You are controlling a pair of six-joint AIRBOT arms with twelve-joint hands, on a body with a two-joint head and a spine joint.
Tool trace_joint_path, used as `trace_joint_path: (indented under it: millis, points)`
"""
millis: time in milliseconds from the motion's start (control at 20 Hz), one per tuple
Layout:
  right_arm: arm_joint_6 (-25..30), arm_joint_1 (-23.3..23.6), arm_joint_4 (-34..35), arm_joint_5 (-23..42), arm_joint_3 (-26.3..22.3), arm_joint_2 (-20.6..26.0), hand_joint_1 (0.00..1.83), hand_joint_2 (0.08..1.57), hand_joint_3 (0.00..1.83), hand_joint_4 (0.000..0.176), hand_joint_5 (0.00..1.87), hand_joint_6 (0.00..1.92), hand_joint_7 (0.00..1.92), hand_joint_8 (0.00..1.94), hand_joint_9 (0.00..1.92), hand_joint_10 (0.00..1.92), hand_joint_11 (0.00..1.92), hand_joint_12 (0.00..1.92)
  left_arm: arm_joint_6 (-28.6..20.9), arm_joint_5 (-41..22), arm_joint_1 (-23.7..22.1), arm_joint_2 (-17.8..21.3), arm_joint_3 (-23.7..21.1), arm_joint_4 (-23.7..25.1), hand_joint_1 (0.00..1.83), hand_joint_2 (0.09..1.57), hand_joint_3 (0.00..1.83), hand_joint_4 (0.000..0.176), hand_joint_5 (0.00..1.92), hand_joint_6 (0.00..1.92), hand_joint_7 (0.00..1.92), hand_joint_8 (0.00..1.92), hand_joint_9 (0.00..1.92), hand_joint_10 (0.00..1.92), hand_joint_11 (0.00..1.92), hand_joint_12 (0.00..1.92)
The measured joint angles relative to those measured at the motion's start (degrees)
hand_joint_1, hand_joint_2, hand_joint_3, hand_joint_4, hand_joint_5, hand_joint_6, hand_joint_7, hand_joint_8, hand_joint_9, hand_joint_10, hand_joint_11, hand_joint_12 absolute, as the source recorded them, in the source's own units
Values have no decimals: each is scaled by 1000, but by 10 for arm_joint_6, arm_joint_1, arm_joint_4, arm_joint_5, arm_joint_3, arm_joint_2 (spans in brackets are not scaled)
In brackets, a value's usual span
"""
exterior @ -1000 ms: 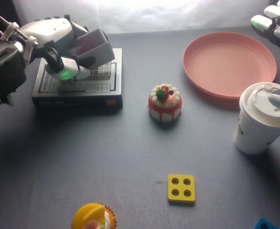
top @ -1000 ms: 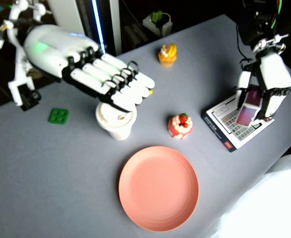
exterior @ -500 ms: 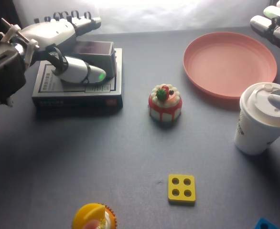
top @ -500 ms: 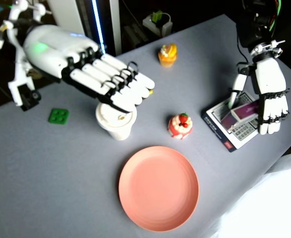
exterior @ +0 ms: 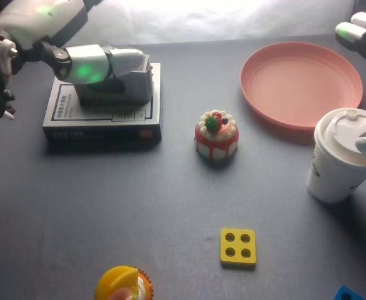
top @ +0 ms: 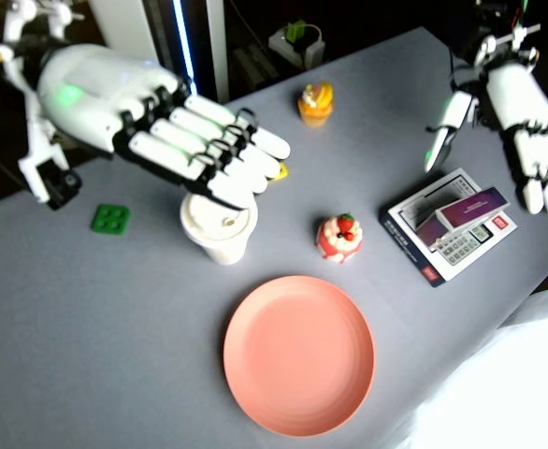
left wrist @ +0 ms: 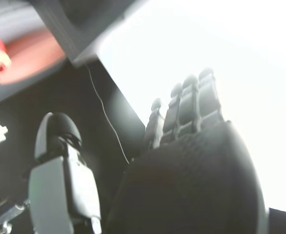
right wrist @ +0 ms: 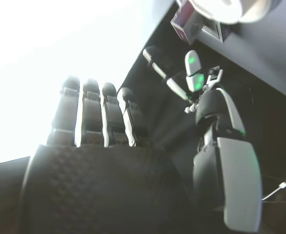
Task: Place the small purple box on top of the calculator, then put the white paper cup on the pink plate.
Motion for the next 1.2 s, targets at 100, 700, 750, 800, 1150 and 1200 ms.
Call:
trace_joint_path:
  millis: [100, 700, 750, 800, 1150, 1200]
  points:
    - [39, -6, -8, -10, 15, -10, 533, 959, 43, 17, 0, 0, 0, 0, 0, 0, 0, 900, -19, -36, 2, 5, -13, 17, 463, 1135, 21, 166, 0, 0, 0, 0, 0, 0, 0, 0]
    - [90, 14, -16, -124, 93, -97, 736, 962, 7, 22, 0, 0, 0, 0, 0, 0, 0, 977, -51, -132, 23, 22, -42, 45, 454, 1184, 18, 127, 0, 0, 0, 0, 0, 0, 0, 0]
    - [90, 20, -10, -138, 105, -111, 871, 997, 15, 10, 0, 0, 0, 0, 70, 32, 0, 1211, -53, -132, 23, 22, -42, 45, 464, 1190, 17, 122, 0, 0, 0, 0, 0, 0, 0, 0]
    - [90, 20, -4, -150, 113, -121, 1015, 1058, 0, 0, 132, 33, 180, 19, 186, 340, 0, 1494, -54, -136, 23, 22, -44, 45, 469, 1193, 17, 123, 4, 2, 0, 0, 0, 0, 0, 0]
    - [97, 44, -21, -152, 108, -113, 1289, 1126, 1, 0, 210, 1092, 286, 1113, 254, 1680, 239, 1921, -62, -141, 32, 22, -45, 53, 491, 1206, 12, 120, 12, 3, 0, 0, 0, 0, 0, 0]
    - [97, 50, -21, -139, 105, -110, 1276, 1148, 9, 0, 199, 1076, 280, 1074, 225, 1623, 168, 1921, -63, -142, 32, 22, -45, 51, 471, 1209, 11, 119, 9, 1, 0, 0, 0, 0, 0, 0]
